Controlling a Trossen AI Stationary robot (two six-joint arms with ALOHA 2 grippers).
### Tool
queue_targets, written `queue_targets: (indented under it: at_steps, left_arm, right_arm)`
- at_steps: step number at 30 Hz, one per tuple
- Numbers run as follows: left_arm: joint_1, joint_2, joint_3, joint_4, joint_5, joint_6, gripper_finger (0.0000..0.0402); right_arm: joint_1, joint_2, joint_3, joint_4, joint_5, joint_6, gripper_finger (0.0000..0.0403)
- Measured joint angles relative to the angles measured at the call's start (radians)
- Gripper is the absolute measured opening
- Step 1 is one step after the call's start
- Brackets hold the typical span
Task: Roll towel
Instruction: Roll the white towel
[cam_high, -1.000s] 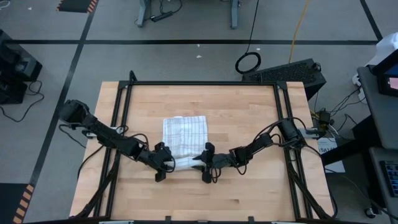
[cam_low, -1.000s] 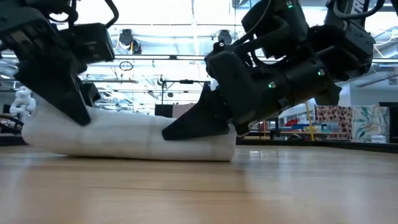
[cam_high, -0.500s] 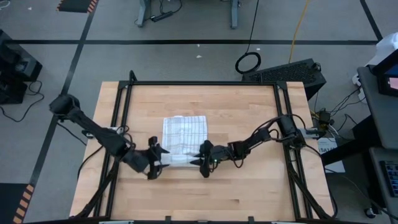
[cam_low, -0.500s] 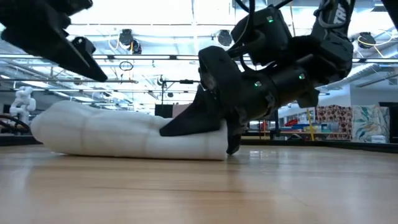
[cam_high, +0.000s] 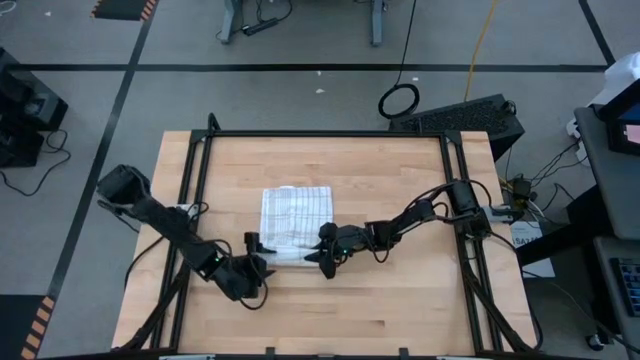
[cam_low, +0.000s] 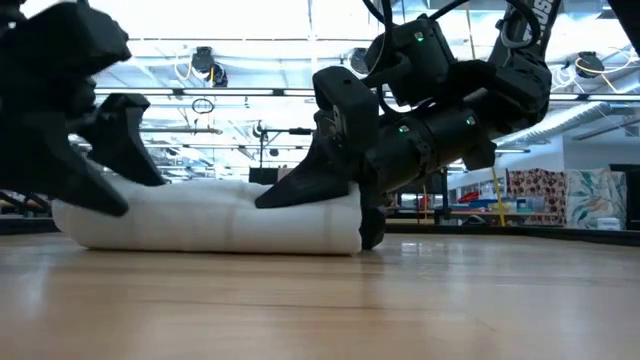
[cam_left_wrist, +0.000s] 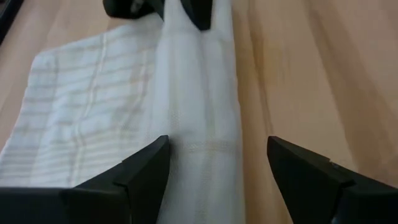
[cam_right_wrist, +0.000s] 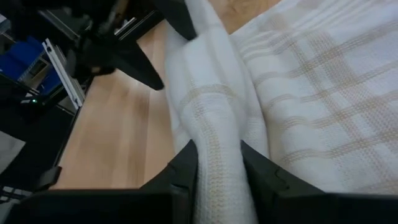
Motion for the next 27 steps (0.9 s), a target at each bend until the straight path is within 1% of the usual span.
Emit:
queue_targets:
  at_steps: [5, 8, 11, 14, 18, 21, 23, 25, 27]
  left_arm:
    - [0.016, 0.059, 0.000, 0.001, -0.010, -0.001, 0.0272]
    - [0.041, 0.081, 0.001, 0.002, -0.011, -0.045, 0.0269]
    - [0.070, 0.086, 0.002, 0.001, 0.010, -0.100, 0.0243]
    - [0.091, 0.085, 0.002, 0.003, 0.055, -0.125, 0.0196]
    - [0.102, 0.084, 0.004, 0.009, 0.094, -0.148, 0.0123]
    - [0.113, 0.082, 0.003, 0.022, 0.142, -0.158, 0.0082]
    - [0.124, 0.082, 0.003, 0.051, 0.198, -0.168, 0.0067]
    - [0.136, 0.082, 0.003, 0.070, 0.245, -0.184, 0.0065]
    - [0.147, 0.082, 0.003, 0.089, 0.283, -0.191, 0.0065]
  right_arm:
    - [-0.001, 0.000, 0.000, 0.001, -0.006, 0.001, 0.0072]
    - [-0.001, 0.000, -0.001, 0.002, -0.016, 0.000, 0.0072]
    - [0.000, 0.000, -0.001, 0.002, -0.016, -0.005, 0.0073]
    - [0.000, -0.012, -0.002, 0.001, -0.021, -0.035, 0.0079]
    - [0.002, -0.054, -0.005, -0.021, -0.032, -0.134, 0.0117]
    - [0.007, -0.117, -0.007, -0.080, -0.031, -0.219, 0.0157]
    - [0.018, -0.171, -0.007, -0.152, -0.031, -0.292, 0.0183]
    - [0.034, -0.225, -0.006, -0.240, -0.022, -0.358, 0.0206]
    - [0.055, -0.264, -0.006, -0.313, 0.011, -0.403, 0.0222]
